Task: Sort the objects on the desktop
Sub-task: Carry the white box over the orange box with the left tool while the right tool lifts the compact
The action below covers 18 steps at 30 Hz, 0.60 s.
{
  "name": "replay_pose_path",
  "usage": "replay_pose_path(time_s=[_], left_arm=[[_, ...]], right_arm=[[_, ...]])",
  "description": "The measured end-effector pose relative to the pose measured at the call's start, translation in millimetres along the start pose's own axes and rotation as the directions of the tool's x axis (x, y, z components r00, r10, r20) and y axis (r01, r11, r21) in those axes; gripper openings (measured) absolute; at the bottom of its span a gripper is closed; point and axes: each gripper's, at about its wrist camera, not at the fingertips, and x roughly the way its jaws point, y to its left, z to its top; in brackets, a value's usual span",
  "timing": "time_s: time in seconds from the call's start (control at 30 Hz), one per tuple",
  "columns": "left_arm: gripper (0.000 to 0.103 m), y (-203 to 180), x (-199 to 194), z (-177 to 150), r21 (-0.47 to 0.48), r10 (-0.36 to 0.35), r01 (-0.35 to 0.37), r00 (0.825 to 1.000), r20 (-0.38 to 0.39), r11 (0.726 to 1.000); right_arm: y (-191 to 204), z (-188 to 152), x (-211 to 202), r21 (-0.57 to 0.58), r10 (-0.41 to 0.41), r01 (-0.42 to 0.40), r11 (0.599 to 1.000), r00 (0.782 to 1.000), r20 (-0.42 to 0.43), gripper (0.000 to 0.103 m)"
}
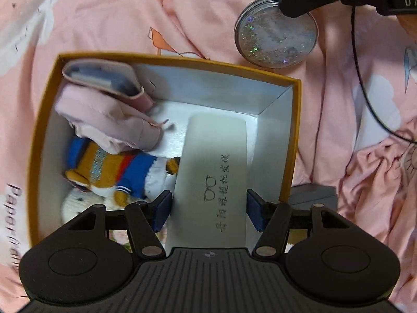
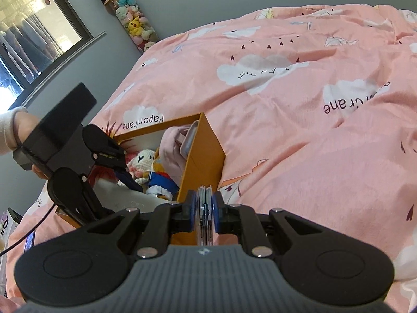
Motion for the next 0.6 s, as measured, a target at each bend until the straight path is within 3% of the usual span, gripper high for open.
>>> replay_pose_path(time_s=[0.27,0.6], left_arm=[[0.071,22,11,-10,-0.121,-0.144,0.153,0.986,0.078,0.981],[0.072,25,13,-19,-0.162,-0.183,0.199,0.977,0.113,0.966]], right_arm=[[0,0,9,0.011,0.003,-0.003,1.0,1.0,-0.012,0.014],[-1,0,10,0.018,-0.013,0.013,1.0,1.0,-0.014,0.014]])
